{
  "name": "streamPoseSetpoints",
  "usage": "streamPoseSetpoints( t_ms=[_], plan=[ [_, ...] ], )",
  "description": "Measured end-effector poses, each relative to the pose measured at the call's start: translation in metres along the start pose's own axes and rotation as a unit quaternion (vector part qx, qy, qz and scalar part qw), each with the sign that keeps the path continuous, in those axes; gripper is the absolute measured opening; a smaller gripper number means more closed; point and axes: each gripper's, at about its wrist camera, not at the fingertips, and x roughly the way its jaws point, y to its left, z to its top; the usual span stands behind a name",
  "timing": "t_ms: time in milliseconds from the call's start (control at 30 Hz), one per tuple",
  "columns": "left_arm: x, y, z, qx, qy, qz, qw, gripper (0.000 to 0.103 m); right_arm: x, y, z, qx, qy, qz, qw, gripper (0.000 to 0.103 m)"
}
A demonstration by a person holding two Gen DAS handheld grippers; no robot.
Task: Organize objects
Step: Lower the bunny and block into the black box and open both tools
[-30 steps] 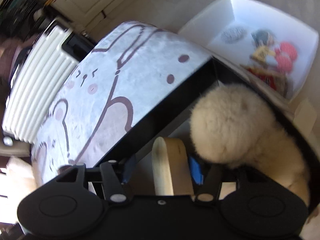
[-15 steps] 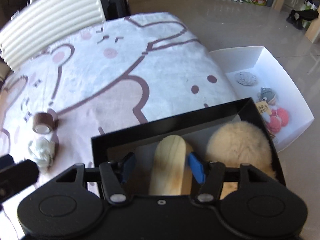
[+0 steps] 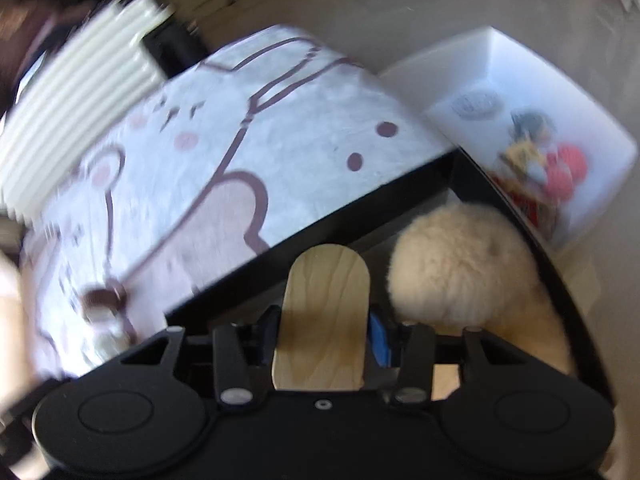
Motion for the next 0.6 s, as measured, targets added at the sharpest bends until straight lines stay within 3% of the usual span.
streamPoseSetpoints(
  t_ms=[133, 200, 400, 600],
  plan=[
    [-0.003, 0.003, -0.001, 0.001, -0.001, 0.004, 1.0000, 0.074, 0.010, -0.016, -0.005, 0.126, 0.006, 0.013, 0.992, 0.047],
    [-0.004, 0.005, -0.001, -0.001, -0.001, 0.006, 1.0000, 0.074, 0.019, -0.019, -0.008, 0.157, 0.025, 0.018, 0.987, 0.048],
    [-0.004, 0.008, -0.002, -0.003, 0.004, 0.007, 1.0000, 0.074, 0.021, -0.018, -0.012, 0.178, 0.051, 0.045, 0.982, 0.055],
    [-0.006, 0.005, -0.003, 0.008, 0.003, 0.005, 0.9999, 0.074, 0.029, -0.018, -0.018, 0.190, 0.089, 0.060, 0.976, 0.043]
  ],
)
